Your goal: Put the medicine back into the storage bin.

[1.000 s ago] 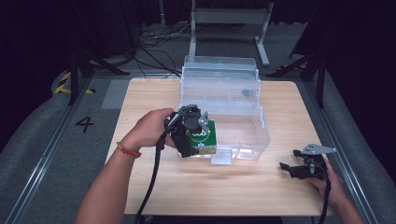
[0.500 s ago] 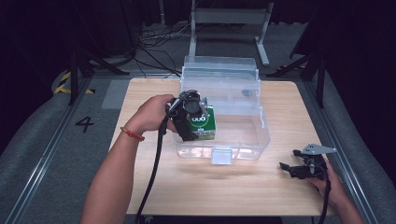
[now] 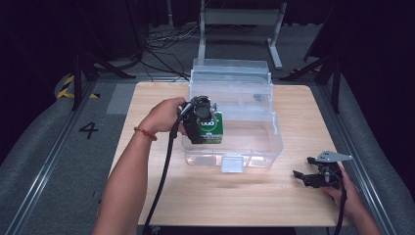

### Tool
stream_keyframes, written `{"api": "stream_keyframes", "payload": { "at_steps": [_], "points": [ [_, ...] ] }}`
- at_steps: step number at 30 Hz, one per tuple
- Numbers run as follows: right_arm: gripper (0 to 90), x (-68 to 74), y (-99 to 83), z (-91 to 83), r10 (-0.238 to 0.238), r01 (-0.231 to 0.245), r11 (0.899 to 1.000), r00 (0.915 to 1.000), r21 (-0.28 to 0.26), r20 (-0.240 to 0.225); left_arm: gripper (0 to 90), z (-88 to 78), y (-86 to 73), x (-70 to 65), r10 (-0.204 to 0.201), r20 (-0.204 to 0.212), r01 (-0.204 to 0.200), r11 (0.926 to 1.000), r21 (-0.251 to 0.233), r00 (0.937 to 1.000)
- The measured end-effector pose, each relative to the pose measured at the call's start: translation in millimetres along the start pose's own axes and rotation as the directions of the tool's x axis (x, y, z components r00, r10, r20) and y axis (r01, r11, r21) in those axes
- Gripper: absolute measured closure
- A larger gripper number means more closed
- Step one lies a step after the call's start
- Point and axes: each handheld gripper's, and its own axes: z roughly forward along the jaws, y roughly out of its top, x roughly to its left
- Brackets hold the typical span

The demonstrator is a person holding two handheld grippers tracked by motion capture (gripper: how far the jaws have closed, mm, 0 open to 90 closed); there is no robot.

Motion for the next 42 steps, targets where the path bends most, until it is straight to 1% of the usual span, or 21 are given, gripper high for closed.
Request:
{"api": "stream_keyframes", "payload": {
  "at_steps": [1, 2, 3, 4, 7, 10, 12, 13, 17, 19, 23, 24, 25, 26, 29, 31, 33, 35, 39, 40, 42],
  "points": [
    [14.9, 0.0, 0.0, 0.0, 0.000, 0.000, 1.000, 1.0000, 0.000, 0.001, 15.6, 4.7, -0.7, 2.5, 0.013, 0.010, -0.013, 0.9998, 0.014, 0.9999],
    [14.9, 0.0, 0.0, 0.0, 0.000, 0.000, 1.000, 1.0000, 0.000, 0.001, 15.6, 7.7, -1.4, 3.0, 0.002, 0.007, -0.002, 0.9998, 0.021, 1.0000],
    [14.9, 0.0, 0.0, 0.0, 0.000, 0.000, 1.000, 1.0000, 0.000, 0.000, 15.6, 10.9, -2.6, 3.0, -0.006, 0.006, 0.006, 0.9998, 0.018, 1.0000],
    [14.9, 0.0, 0.0, 0.0, 0.000, 0.000, 1.000, 1.0000, 0.000, 0.000, 15.6, 13.4, -3.3, 4.4, 0.002, 0.012, -0.002, 0.9999, 0.016, 0.9999],
    [14.9, 0.0, 0.0, 0.0, 0.000, 0.000, 1.000, 1.0000, 0.000, 0.000, 15.6, 20.5, -5.4, 6.6, -0.002, 0.018, 0.002, 1.0000, 0.005, 0.9998],
    [14.9, 0.0, 0.0, 0.0, 0.000, 0.000, 1.000, 1.0000, 0.000, 0.000, 15.6, 26.0, -6.4, 7.5, 0.011, 0.037, -0.011, 0.9999, 0.010, 0.9993],
    [14.9, 0.0, 0.0, 0.0, 0.000, 0.000, 1.000, 1.0000, 0.000, 0.000, 15.6, 28.8, -7.0, 7.7, 0.010, 0.051, -0.011, 0.9998, 0.015, 0.9986],
    [14.9, 0.0, 0.0, 0.0, 0.000, 0.000, 1.000, 1.0000, 0.000, 0.000, 15.5, 30.1, -7.2, 8.6, 0.019, 0.054, -0.020, 0.9996, 0.018, 0.9983],
    [14.9, 0.0, 0.0, 0.0, 0.000, 0.000, 1.000, 1.0000, 0.000, 0.000, 15.5, 34.2, -8.8, 8.8, 0.012, 0.063, -0.013, 0.9996, 0.023, 0.9979],
    [14.9, 0.0, 0.0, 0.0, 0.000, 0.000, 1.000, 1.0000, 0.000, 0.000, 15.5, 39.6, -10.1, 7.6, 0.030, 0.079, -0.033, 0.9987, 0.038, 0.9964],
    [14.9, 0.0, 0.0, 0.0, 0.000, 0.000, 1.000, 1.0000, 0.000, 0.000, 15.5, 44.9, -11.1, 7.8, 0.038, 0.093, -0.043, 0.9975, 0.056, 0.9949],
    [14.9, 0.0, 0.0, 0.0, 0.000, 0.000, 1.000, 1.0000, 0.000, 0.000, 15.5, 47.1, -12.0, 7.8, 0.028, 0.094, -0.033, 0.9979, 0.056, 0.9952],
    [14.9, 0.1, 0.0, 0.0, 0.000, 0.000, 1.000, 1.0000, 0.000, 0.000, 15.5, 49.5, -12.8, 8.8, 0.009, 0.113, -0.016, 0.9982, 0.058, 0.9936],
    [14.9, 0.1, 0.0, 0.0, 0.000, 0.000, 1.000, 1.0000, 0.000, 0.000, 15.4, 49.5, -12.8, 8.8, 0.009, 0.113, -0.016, 0.9982, 0.058, 0.9936],
    [14.9, 0.2, -0.1, -0.2, 0.001, -0.001, 1.000, 1.0000, 0.000, 0.001, 15.4, 52.5, -12.8, 9.4, -0.003, 0.130, -0.006, 0.9977, 0.068, 0.9915],
    [14.9, 0.2, -0.1, -0.2, 0.001, -0.001, 1.000, 1.0000, 0.001, 0.002, 15.1, 54.8, -11.4, 10.5, -0.013, 0.132, -0.001, 0.9945, 0.105, 0.9912],
    [14.9, 0.2, -0.1, -0.2, 0.001, -0.001, 1.000, 1.0000, 0.000, 0.001, 14.9, 57.0, -10.9, 10.7, -0.023, 0.141, 0.006, 0.9927, 0.121, 0.9897],
    [14.9, 0.2, -0.1, -0.2, 0.001, -0.001, 1.000, 1.0000, 0.000, 0.002, 14.7, 58.0, -10.6, 10.8, -0.026, 0.140, 0.010, 0.9930, 0.118, 0.9898],
    [14.9, 0.2, -0.1, -0.2, 0.001, -0.001, 1.000, 1.0000, 0.000, 0.002, 13.9, 57.7, -10.6, 10.7, -0.043, 0.156, 0.028, 0.9949, 0.097, 0.9869],
    [14.9, 0.2, -0.2, -0.2, 0.001, -0.001, 1.000, 1.0000, 0.000, 0.002, 13.8, 58.1, -10.4, 10.4, -0.041, 0.153, 0.027, 0.9952, 0.094, 0.9875],
    [14.9, 0.2, -0.1, -0.2, 0.001, -0.001, 1.000, 1.0000, 0.001, 0.002, 13.7, 58.2, -8.7, 10.0, -0.039, 0.152, 0.021, 0.9934, 0.113, 0.9876]
  ]
}}
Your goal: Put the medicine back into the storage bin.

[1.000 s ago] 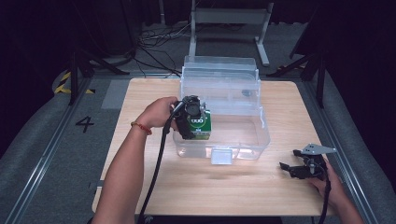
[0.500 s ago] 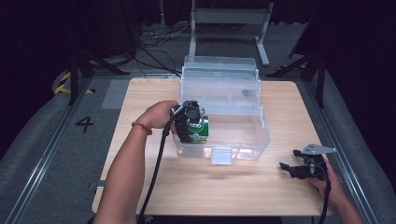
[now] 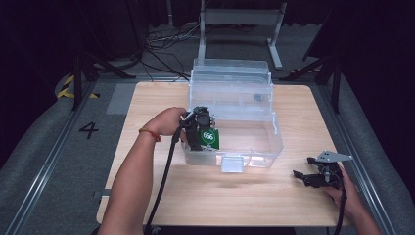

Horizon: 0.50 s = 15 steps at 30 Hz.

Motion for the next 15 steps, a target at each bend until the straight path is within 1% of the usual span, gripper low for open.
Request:
{"api": "stream_keyframes", "payload": {
  "at_steps": [1, 3, 8, 9, 15],
  "points": [
    [14.9, 0.0, 0.0, 0.0, 0.000, 0.000, 1.000, 1.0000, 0.000, 0.000, 13.7, 1.0, 0.5, -0.3, 0.002, -0.005, -0.002, 1.0000, -0.005, 1.0000],
    [14.9, 0.1, -0.1, 0.0, 0.000, 0.000, 1.000, 1.0000, 0.000, 0.000, 13.8, 2.7, 1.7, -1.6, 0.002, -0.015, -0.002, 1.0000, 0.002, 0.9999],
    [14.9, 0.1, -0.1, -0.1, 0.000, 0.000, 1.000, 1.0000, 0.000, 0.000, 13.6, 3.2, 5.3, -2.0, 0.003, -0.018, -0.002, 0.9993, 0.037, 0.9998],
    [14.9, 0.1, -0.1, -0.1, 0.000, 0.000, 1.000, 1.0000, 0.000, 0.000, 13.6, 3.3, 5.4, -2.1, -0.002, -0.021, 0.002, 0.9995, 0.030, 0.9998],
    [14.9, 0.1, -0.3, -0.2, -0.001, 0.001, 1.000, 1.0000, 0.000, 0.000, 14.6, 3.7, 5.2, -1.9, 0.006, -0.015, -0.005, 0.9993, 0.038, 0.9999]
  ]
}}
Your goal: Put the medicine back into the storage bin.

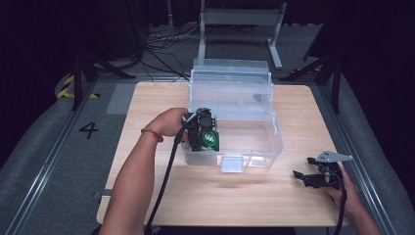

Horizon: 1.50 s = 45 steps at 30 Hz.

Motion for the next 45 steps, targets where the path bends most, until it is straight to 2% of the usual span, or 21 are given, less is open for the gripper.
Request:
{"api": "stream_keyframes", "payload": {
  "at_steps": [5, 9, 12, 13, 15, 17, 19, 22, 24, 26, 32, 33, 34, 35, 36, 37, 41, 45],
  "points": [
    [14.9, 0.0, 0.0, 0.0, 0.000, 0.000, 1.000, 1.0000, 0.000, 0.000, 14.7, 0.4, 2.2, 0.2, 0.002, 0.000, -0.002, 0.9997, 0.024, 1.0000],
    [14.9, 0.0, 0.0, 0.0, 0.000, 0.000, 1.000, 1.0000, 0.000, 0.000, 14.5, -0.1, 3.8, 0.6, -0.013, 0.005, 0.013, 0.9993, 0.034, 0.9999],
    [14.9, 0.0, 0.0, 0.0, 0.000, 0.000, 1.000, 1.0000, 0.000, 0.000, 12.8, -1.3, 4.4, 0.6, -0.020, -0.003, 0.020, 0.9995, 0.024, 0.9998],
    [14.9, 0.1, 0.0, 0.0, 0.000, 0.000, 1.000, 1.0000, 0.000, 0.000, 12.9, -5.7, 4.1, 3.0, -0.034, -0.011, 0.034, 0.9994, -0.004, 0.9994],
    [14.9, 0.1, 0.0, -0.1, 0.000, 0.000, 1.000, 1.0000, 0.000, 0.000, 13.1, -6.2, 3.6, 4.5, -0.044, -0.007, 0.044, 0.9988, -0.021, 0.9990],
    [14.9, 0.1, 0.0, 0.0, 0.000, 0.000, 1.000, 1.0000, 0.000, 0.000, 13.1, -5.2, 3.5, 3.8, -0.034, -0.018, 0.034, 0.9992, -0.021, 0.9992],
    [14.9, 0.1, 0.0, -0.1, 0.002, -0.002, 1.000, 1.0000, 0.000, -0.001, 13.7, -3.8, 4.5, 2.8, -0.021, -0.020, 0.022, 0.9996, 0.019, 0.9996],
    [14.9, 0.0, 0.0, 0.0, 0.000, 0.000, 1.000, 1.0000, 0.000, 0.000, 13.9, -3.1, 6.5, 3.1, -0.020, -0.025, 0.021, 0.9989, 0.042, 0.9995],
    [14.9, 0.1, 0.0, -0.1, 0.000, 0.000, 1.000, 1.0000, 0.000, 0.000, 13.8, -2.5, 8.9, 2.7, -0.024, -0.030, 0.027, 0.9969, 0.074, 0.9993],
    [14.9, 0.1, 0.0, 0.0, 0.001, -0.001, 1.000, 1.0000, 0.000, 0.000, 13.8, -1.1, 9.7, 2.0, -0.017, -0.040, 0.021, 0.9959, 0.088, 0.9991],
    [14.9, 0.3, -0.2, -0.3, 0.003, -0.003, 1.000, 1.0000, 0.000, 0.000, 14.2, -0.7, 13.2, 2.4, 0.000, -0.030, 0.004, 0.9914, 0.131, 0.9995],
    [14.9, 0.3, -0.1, -0.3, 0.003, -0.003, 1.000, 1.0000, 0.000, 0.000, 14.5, -2.0, 13.2, 2.2, 0.011, -0.026, -0.008, 0.9958, 0.091, 0.9996],
    [14.9, 0.3, -0.2, -0.3, 0.003, -0.003, 1.000, 1.0000, 0.000, 0.000, 14.9, -4.8, 12.9, 5.1, -0.001, 0.005, 0.001, 0.9997, 0.023, 1.0000],
    [14.9, 0.4, -0.2, -0.3, 0.003, -0.003, 1.000, 1.0000, 0.000, 0.000, 15.2, -4.1, 12.1, 5.5, -0.008, -0.001, 0.008, 0.9996, -0.026, 1.0000],
    [14.9, 0.4, -0.2, -0.3, 0.003, -0.003, 1.000, 1.0000, 0.000, 0.000, 15.3, -3.7, 12.9, 6.4, -0.005, 0.000, 0.005, 0.9986, -0.053, 1.0000],
    [14.9, 0.3, -0.2, -0.3, 0.002, -0.002, 1.000, 1.0000, 0.001, 0.001, 15.4, -2.7, 15.0, 6.2, 0.003, 0.003, -0.003, 0.9976, -0.069, 1.0000],
    [14.9, 0.3, -0.2, -0.3, 0.002, -0.002, 1.000, 1.0000, 0.001, 0.001, 15.4, -0.1, 25.4, 4.0, 0.031, 0.003, -0.030, 0.9975, -0.064, 0.9995],
    [14.9, 0.5, -0.3, -0.4, 0.003, -0.003, 1.000, 1.0000, 0.000, 0.001, 15.5, -0.7, 22.6, 5.3, 0.028, 0.001, -0.028, 0.9960, -0.085, 0.9996]
  ]
}}
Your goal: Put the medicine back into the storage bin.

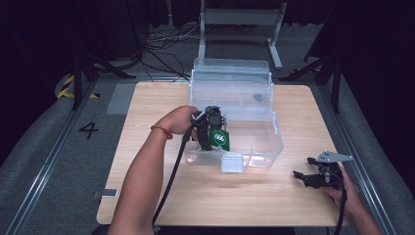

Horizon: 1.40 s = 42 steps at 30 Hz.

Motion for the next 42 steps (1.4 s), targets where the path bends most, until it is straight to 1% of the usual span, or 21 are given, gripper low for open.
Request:
{"api": "stream_keyframes", "payload": {
  "at_steps": [1, 3, 5, 8, 10, 12, 16, 19, 22, 25, 27, 30, 32, 33, 34, 35, 37, 39, 40, 41, 42],
  "points": [
    [14.9, 0.0, 0.0, 0.1, -0.001, 0.001, 1.000, 1.0000, 0.000, 0.000, 15.4, 0.5, -0.6, -0.7, 0.001, -0.004, -0.001, 1.0000, -0.006, 1.0000],
    [14.9, 0.0, 0.0, 0.1, -0.001, 0.001, 1.000, 1.0000, 0.000, 0.000, 14.7, 0.4, 2.1, -1.9, -0.001, -0.001, 0.001, 0.9996, 0.030, 1.0000],
    [14.9, 0.0, 0.0, 0.1, 0.000, 0.000, 1.000, 1.0000, 0.000, 0.001, 14.2, -0.4, 3.0, -1.1, -0.021, 0.005, 0.021, 0.9987, 0.047, 0.9998],
    [14.9, 0.1, -0.1, -0.1, 0.000, 0.000, 1.000, 1.0000, 0.000, 0.000, 13.7, -3.4, 2.8, -1.4, -0.040, -0.013, 0.041, 0.9949, 0.093, 0.9991],
    [14.9, 0.1, -0.1, -0.1, -0.001, 0.001, 1.000, 1.0000, 0.000, 0.000, 13.6, -8.0, 0.2, -2.9, -0.049, -0.028, 0.050, 0.9965, 0.067, 0.9984],
    [14.9, 0.1, -0.1, -0.1, 0.000, 0.000, 1.000, 1.0000, 0.000, 0.000, 13.8, -13.9, -3.2, -2.6, -0.058, -0.019, 0.059, 0.9975, 0.039, 0.9981],
    [14.9, 0.1, -0.1, -0.1, -0.001, 0.001, 1.000, 1.0000, 0.000, 0.000, 13.5, -17.7, -8.5, -2.5, -0.091, -0.040, 0.092, 0.9954, 0.027, 0.9951],
    [14.9, 0.2, -0.1, -0.2, 0.001, -0.001, 1.000, 1.0000, 0.001, 0.000, 13.5, -16.4, -13.9, -4.2, -0.082, -0.045, 0.083, 0.9965, 0.011, 0.9956],
    [14.9, 0.2, -0.1, -0.1, 0.000, 0.000, 1.000, 1.0000, 0.001, 0.001, 13.5, -15.3, -17.0, -3.5, -0.071, -0.041, 0.074, 0.9950, 0.067, 0.9966],
    [14.9, 0.1, -0.1, -0.1, 0.000, 0.000, 1.000, 1.0000, 0.000, 0.000, 13.8, -17.4, -18.7, -2.6, -0.078, -0.031, 0.080, 0.9932, 0.084, 0.9965],
    [14.9, 0.2, -0.1, -0.1, 0.001, -0.001, 1.000, 1.0000, 0.001, 0.000, 14.0, -20.6, -18.9, -3.9, -0.075, -0.043, 0.079, 0.9925, 0.093, 0.9963],
    [14.9, 0.2, -0.1, -0.1, 0.000, 0.000, 1.000, 1.0000, 0.000, 0.000, 14.1, -26.4, -20.6, -4.6, -0.084, -0.041, 0.087, 0.9938, 0.070, 0.9956],
    [14.9, 0.1, -0.1, -0.1, 0.000, 0.000, 1.000, 1.0000, 0.000, 0.000, 14.2, -32.6, -23.5, -4.7, -0.099, -0.024, 0.099, 0.9950, 0.010, 0.9948],
    [14.9, 0.1, -0.1, -0.1, -0.001, 0.001, 1.000, 1.0000, 0.000, 0.000, 14.3, -36.4, -26.1, -4.1, -0.103, -0.024, 0.102, 0.9942, -0.035, 0.9944],
    [14.9, 0.2, -0.1, -0.1, 0.000, 0.000, 1.000, 1.0000, 0.000, 0.000, 14.9, -42.1, -30.2, -3.1, -0.116, -0.018, 0.114, 0.9878, -0.106, 0.9931],
    [14.9, 0.2, -0.1, -0.1, 0.000, 0.000, 1.000, 1.0000, 0.000, 0.000, 14.9, -42.1, -30.2, -3.1, -0.116, -0.018, 0.114, 0.9878, -0.106, 0.9931],
    [14.9, 0.3, -0.2, -0.2, 0.000, 0.000, 1.000, 1.0000, 0.001, 0.001, 14.9, -46.4, -34.2, -3.2, -0.133, -0.001, 0.131, 0.9767, -0.170, 0.9911],
    [14.9, 0.4, -0.2, -0.2, 0.000, 0.000, 1.000, 1.0000, 0.001, 0.001, 14.9, -46.9, -34.5, -5.5, -0.113, -0.025, 0.107, 0.9789, -0.174, 0.9933],
    [14.9, 0.3, -0.2, -0.2, 0.000, 0.000, 1.000, 1.0000, 0.001, 0.001, 14.9, -46.4, -34.6, -6.4, -0.119, -0.035, 0.112, 0.9786, -0.173, 0.9922],
    [14.9, 0.4, -0.2, -0.2, 0.000, 0.000, 1.000, 1.0000, 0.001, 0.001, 14.8, -46.7, -35.3, -7.5, -0.129, -0.050, 0.118, 0.9764, -0.180, 0.9903],
    [14.9, 0.3, -0.2, -0.2, 0.001, -0.001, 1.000, 1.0000, 0.001, 0.001, 14.8, -47.5, -37.0, -8.7, -0.143, -0.057, 0.129, 0.9703, -0.204, 0.9880]
  ]
}}
